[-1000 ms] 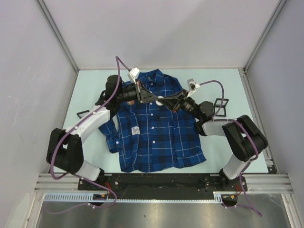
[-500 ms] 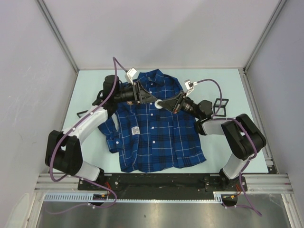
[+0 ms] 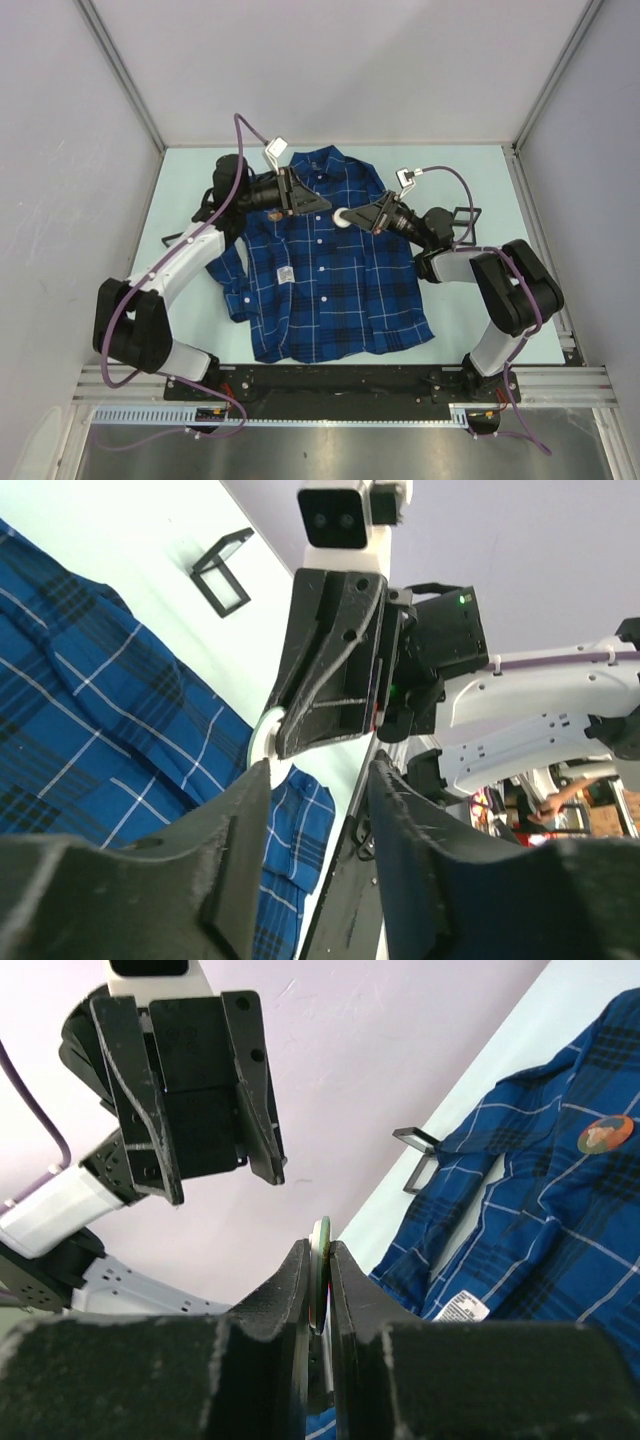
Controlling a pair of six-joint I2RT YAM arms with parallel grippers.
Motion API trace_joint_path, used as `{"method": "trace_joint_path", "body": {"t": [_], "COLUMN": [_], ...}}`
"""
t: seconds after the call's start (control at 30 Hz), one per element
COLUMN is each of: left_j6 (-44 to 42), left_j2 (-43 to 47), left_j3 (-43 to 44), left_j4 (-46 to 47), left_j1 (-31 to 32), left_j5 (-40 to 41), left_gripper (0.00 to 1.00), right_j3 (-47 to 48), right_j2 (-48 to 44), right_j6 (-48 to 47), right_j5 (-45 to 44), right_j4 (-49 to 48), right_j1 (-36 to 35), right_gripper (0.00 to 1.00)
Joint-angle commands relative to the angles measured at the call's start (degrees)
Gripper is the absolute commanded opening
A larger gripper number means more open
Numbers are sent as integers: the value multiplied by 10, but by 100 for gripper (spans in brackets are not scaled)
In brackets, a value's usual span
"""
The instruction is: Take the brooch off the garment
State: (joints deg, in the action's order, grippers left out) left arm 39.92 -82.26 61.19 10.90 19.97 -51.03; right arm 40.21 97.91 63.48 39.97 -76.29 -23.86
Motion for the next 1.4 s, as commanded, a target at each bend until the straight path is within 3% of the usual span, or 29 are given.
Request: {"method": "trace_joint_path", "body": {"t": [0.0,0.17,0.33,0.63,1.1,1.23,1.37], "left_j6": [-24,-17,-1,25,20,21,23], "left_j2": [-11,-31,-38,-42,-63,-62,-60], "left_j3": [34,36,30,20,29,28,28], "left_j4": [4,3,25,62,36,41,43], "left_j1": [18,26,34,36,39,41,41], "left_j5": [-28,-32,-43,-51,-53,-57,-55], "left_gripper": [51,55,42,35,41,26,17], "right_j3": [-7,-14,-13,-10,-11,-11,-9], "right_j2": [-36,-54,-63,-59,-69,-69,-66], "right_j6": [44,58,62,58,60,60,59], "right_j5": [-4,-8,-6,-4,-5,-5,-4], "right_j4": [-141,-144,-144,-145,-146,-147,-146], "right_j1": [11,14,14,7,2,0,0], "right_gripper": [0,0,0,0,0,0,0]}}
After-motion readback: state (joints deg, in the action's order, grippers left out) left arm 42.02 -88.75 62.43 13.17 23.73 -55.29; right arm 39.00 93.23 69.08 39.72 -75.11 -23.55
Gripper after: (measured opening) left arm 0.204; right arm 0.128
